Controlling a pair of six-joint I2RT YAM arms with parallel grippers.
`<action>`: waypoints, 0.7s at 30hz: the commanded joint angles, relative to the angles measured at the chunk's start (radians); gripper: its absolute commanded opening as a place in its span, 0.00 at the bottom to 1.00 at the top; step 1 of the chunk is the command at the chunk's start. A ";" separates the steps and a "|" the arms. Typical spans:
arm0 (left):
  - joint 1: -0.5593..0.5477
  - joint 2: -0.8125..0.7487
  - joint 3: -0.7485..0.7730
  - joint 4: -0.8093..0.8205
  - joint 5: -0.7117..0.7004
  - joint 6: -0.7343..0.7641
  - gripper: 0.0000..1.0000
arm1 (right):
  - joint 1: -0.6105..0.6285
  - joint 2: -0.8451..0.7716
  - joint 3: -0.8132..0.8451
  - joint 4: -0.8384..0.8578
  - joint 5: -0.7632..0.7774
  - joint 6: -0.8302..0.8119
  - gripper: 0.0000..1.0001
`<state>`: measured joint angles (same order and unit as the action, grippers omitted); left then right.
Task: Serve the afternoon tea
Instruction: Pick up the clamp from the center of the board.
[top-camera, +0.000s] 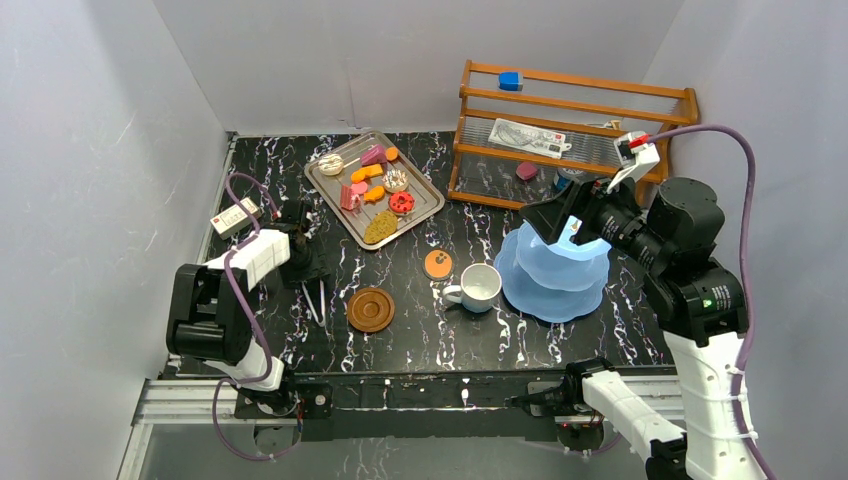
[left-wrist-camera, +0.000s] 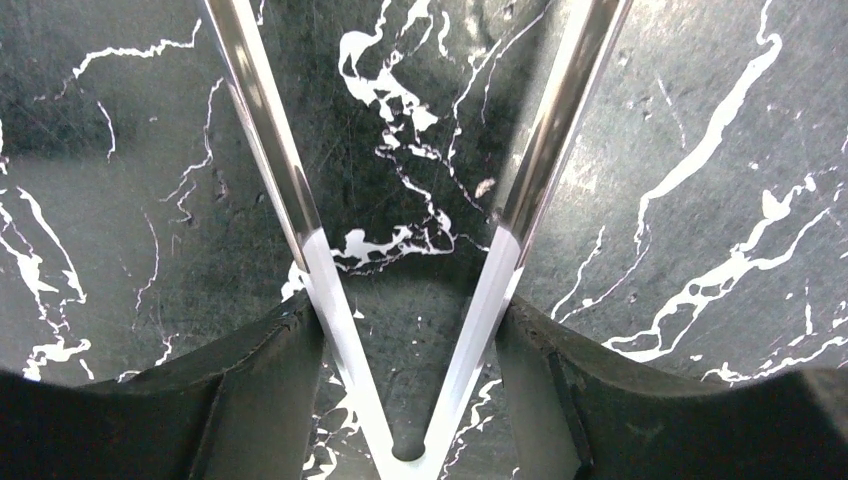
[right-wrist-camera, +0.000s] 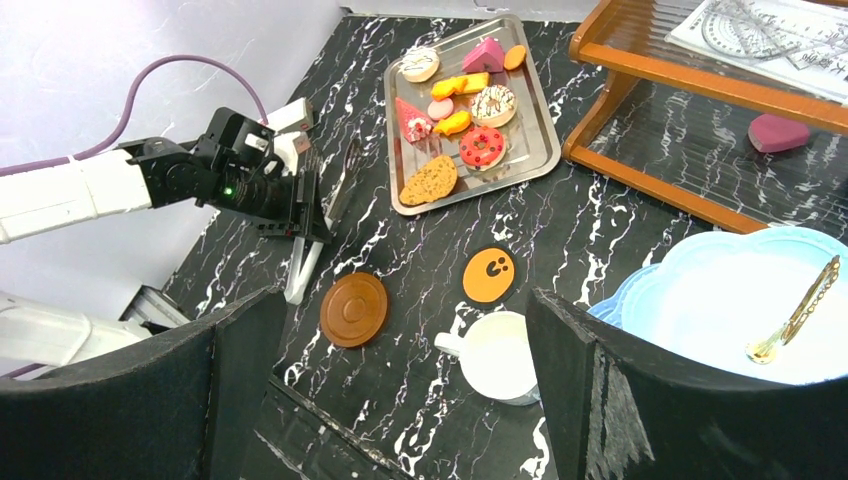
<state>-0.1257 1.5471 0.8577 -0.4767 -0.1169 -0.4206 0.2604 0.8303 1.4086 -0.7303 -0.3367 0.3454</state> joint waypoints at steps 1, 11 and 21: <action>-0.008 -0.067 0.060 -0.095 -0.009 0.000 0.57 | 0.000 -0.009 0.049 0.027 -0.001 0.003 0.99; -0.008 -0.170 0.287 -0.288 -0.005 0.055 0.54 | -0.001 -0.008 0.053 -0.001 0.020 0.000 0.99; -0.008 -0.231 0.378 -0.357 0.038 0.068 0.50 | -0.001 0.028 0.067 -0.041 -0.008 0.010 0.99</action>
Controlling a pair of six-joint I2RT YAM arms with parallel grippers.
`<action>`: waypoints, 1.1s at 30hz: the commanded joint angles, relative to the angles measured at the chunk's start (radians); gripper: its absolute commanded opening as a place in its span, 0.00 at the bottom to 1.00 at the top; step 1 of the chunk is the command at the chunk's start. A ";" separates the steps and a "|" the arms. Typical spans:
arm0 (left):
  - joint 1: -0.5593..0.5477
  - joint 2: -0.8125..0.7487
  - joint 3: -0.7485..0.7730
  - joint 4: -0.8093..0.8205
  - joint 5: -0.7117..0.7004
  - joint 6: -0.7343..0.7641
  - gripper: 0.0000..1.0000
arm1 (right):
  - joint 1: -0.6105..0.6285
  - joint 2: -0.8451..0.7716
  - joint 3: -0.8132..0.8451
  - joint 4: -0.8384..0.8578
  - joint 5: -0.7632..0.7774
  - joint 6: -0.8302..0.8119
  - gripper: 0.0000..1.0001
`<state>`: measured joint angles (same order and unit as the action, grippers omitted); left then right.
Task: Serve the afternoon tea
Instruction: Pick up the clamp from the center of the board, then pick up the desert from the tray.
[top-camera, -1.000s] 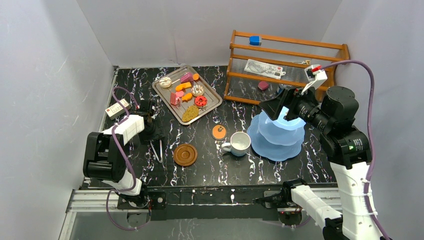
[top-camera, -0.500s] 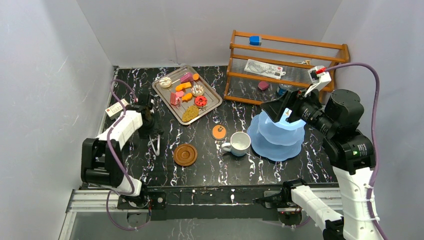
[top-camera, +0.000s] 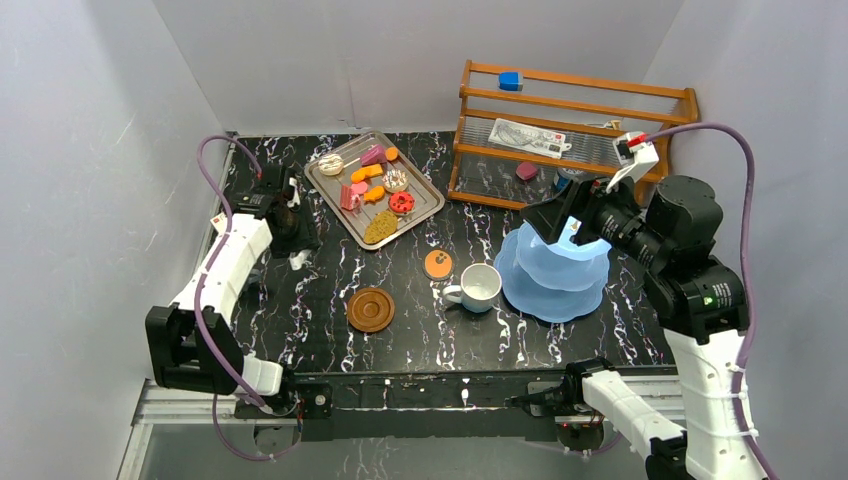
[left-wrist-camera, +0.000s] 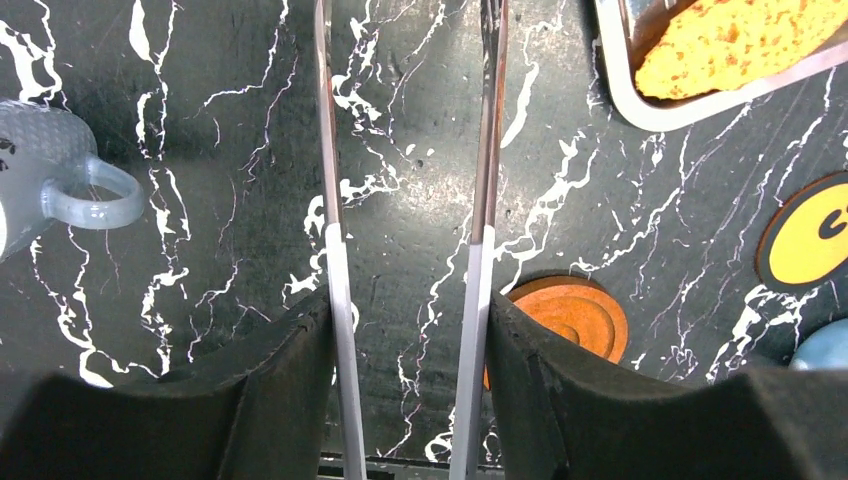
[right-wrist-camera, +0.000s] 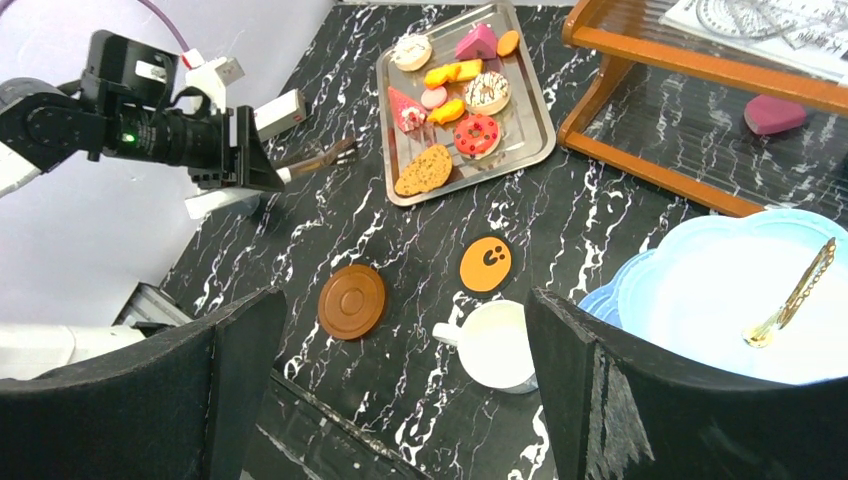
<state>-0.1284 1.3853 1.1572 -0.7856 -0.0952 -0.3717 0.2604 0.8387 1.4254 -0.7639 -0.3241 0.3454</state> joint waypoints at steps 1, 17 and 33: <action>-0.005 -0.075 0.090 -0.051 0.022 0.025 0.50 | 0.000 0.028 0.058 -0.019 -0.028 0.010 0.99; -0.022 -0.061 0.196 0.098 0.213 0.168 0.48 | -0.001 0.077 0.193 -0.087 0.032 -0.024 0.99; -0.022 0.063 0.178 0.262 0.183 0.161 0.49 | -0.001 0.054 0.266 -0.155 0.036 -0.046 0.99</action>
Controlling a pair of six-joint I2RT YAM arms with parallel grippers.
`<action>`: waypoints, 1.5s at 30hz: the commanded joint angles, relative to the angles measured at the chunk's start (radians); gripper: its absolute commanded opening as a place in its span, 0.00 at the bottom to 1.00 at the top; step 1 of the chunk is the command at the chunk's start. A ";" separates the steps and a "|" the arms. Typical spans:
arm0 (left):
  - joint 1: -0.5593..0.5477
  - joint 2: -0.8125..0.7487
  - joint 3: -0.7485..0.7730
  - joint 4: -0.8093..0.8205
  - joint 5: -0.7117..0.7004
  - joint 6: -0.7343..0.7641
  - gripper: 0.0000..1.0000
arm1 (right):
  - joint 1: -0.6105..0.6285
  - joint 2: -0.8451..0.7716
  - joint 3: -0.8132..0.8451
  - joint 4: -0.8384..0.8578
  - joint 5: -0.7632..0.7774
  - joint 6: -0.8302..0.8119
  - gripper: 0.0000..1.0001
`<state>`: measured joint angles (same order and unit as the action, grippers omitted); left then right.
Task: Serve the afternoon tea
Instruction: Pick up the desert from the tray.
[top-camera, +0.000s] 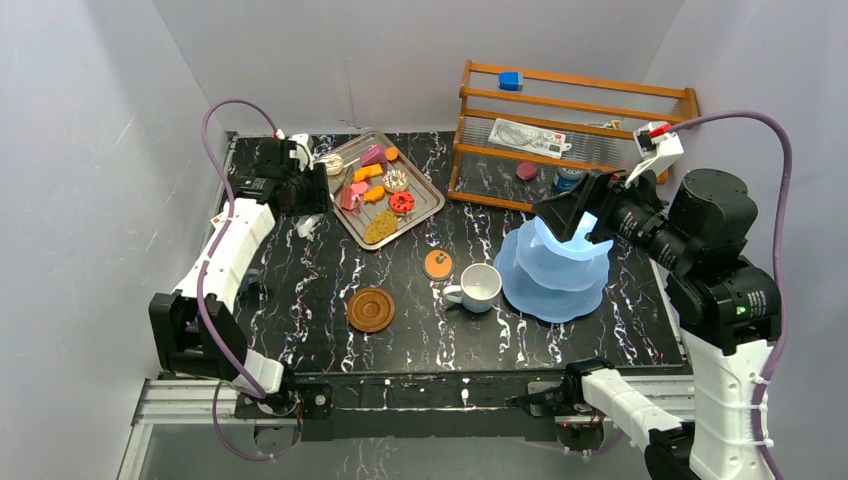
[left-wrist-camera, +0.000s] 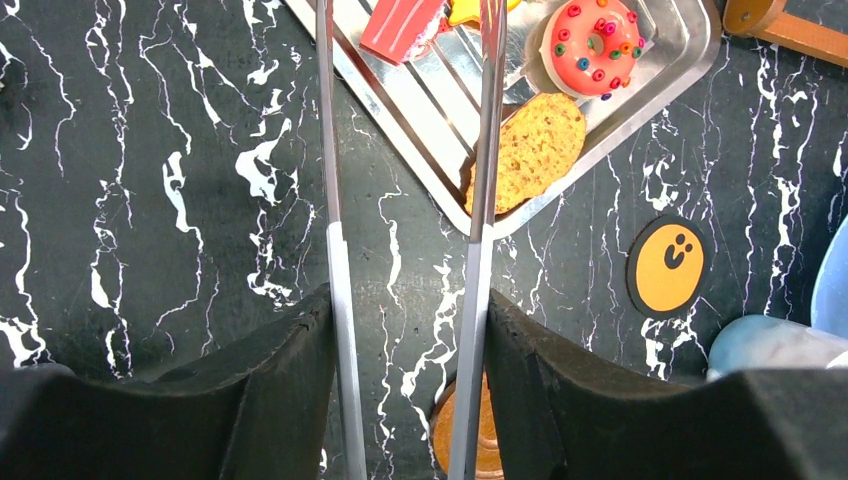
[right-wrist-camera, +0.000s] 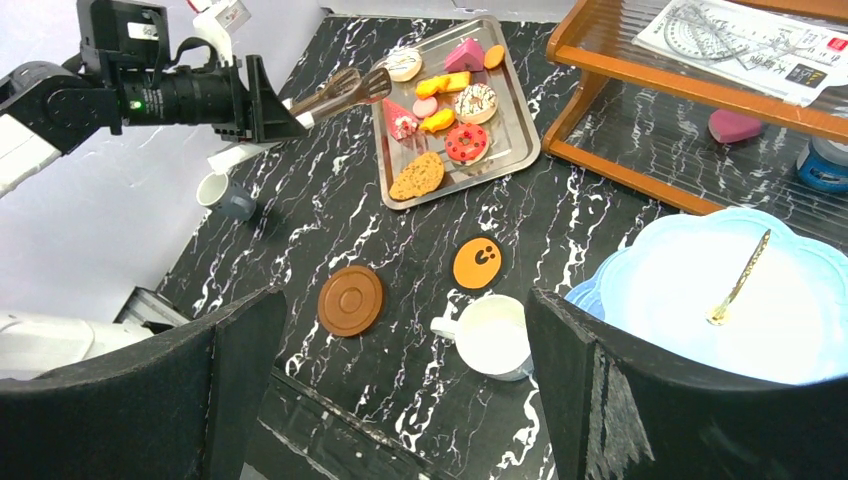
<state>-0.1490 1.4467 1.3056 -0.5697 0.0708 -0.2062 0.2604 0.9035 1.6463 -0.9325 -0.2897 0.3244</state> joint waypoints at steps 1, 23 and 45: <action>-0.001 0.006 0.029 0.047 0.019 -0.005 0.49 | -0.001 -0.012 0.045 0.015 0.000 -0.025 0.99; -0.001 0.093 -0.030 0.102 -0.042 0.020 0.49 | 0.000 -0.020 0.038 0.057 -0.042 -0.026 0.99; -0.001 0.048 -0.056 0.131 0.037 0.028 0.29 | -0.001 -0.064 -0.039 0.094 -0.017 -0.014 0.99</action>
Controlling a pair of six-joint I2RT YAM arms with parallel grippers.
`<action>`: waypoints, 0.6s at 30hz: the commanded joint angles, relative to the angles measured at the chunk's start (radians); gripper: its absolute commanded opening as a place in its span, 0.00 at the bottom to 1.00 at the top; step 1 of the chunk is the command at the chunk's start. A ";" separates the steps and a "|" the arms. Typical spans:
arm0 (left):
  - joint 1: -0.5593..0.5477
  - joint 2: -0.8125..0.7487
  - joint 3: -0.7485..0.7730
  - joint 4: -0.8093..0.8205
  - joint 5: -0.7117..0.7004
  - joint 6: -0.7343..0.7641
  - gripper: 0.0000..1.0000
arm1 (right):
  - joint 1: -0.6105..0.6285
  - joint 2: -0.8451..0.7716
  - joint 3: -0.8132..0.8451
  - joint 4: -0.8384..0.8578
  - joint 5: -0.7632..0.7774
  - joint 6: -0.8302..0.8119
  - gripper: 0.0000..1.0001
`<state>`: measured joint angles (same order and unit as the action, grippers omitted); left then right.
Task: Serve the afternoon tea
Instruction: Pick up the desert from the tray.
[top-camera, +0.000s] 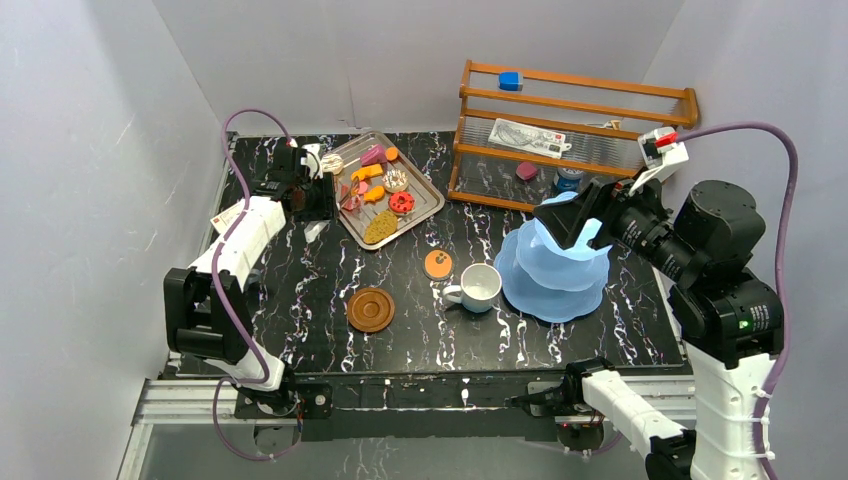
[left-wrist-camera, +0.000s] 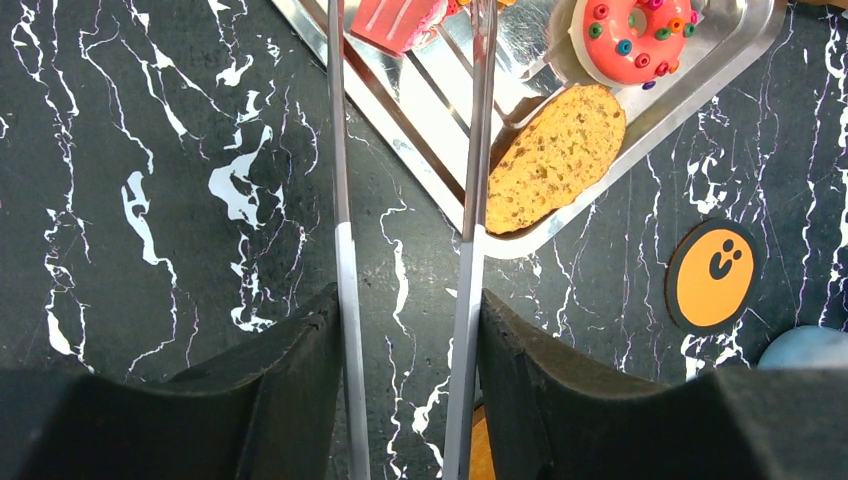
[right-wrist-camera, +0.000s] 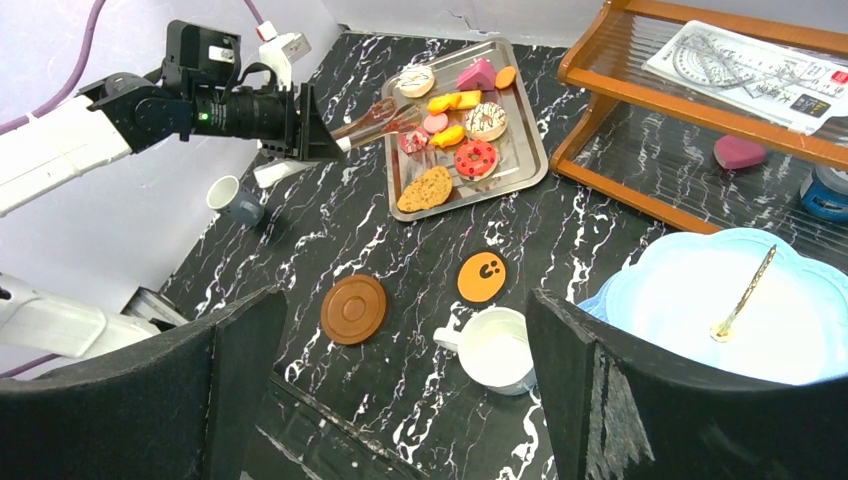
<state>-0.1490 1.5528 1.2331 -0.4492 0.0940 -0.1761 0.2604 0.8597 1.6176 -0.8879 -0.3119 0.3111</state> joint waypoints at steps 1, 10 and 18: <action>-0.001 -0.064 0.015 0.008 0.015 -0.003 0.27 | -0.001 -0.027 -0.015 0.051 0.006 0.001 0.99; -0.001 -0.080 0.009 -0.009 0.012 0.002 0.35 | -0.001 -0.047 -0.014 0.061 0.004 0.005 0.99; -0.001 -0.053 0.018 -0.043 0.011 -0.001 0.36 | 0.000 -0.053 -0.016 0.061 0.007 -0.001 0.99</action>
<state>-0.1490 1.5234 1.2327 -0.4797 0.0937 -0.1768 0.2604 0.8158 1.5978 -0.8871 -0.3092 0.3115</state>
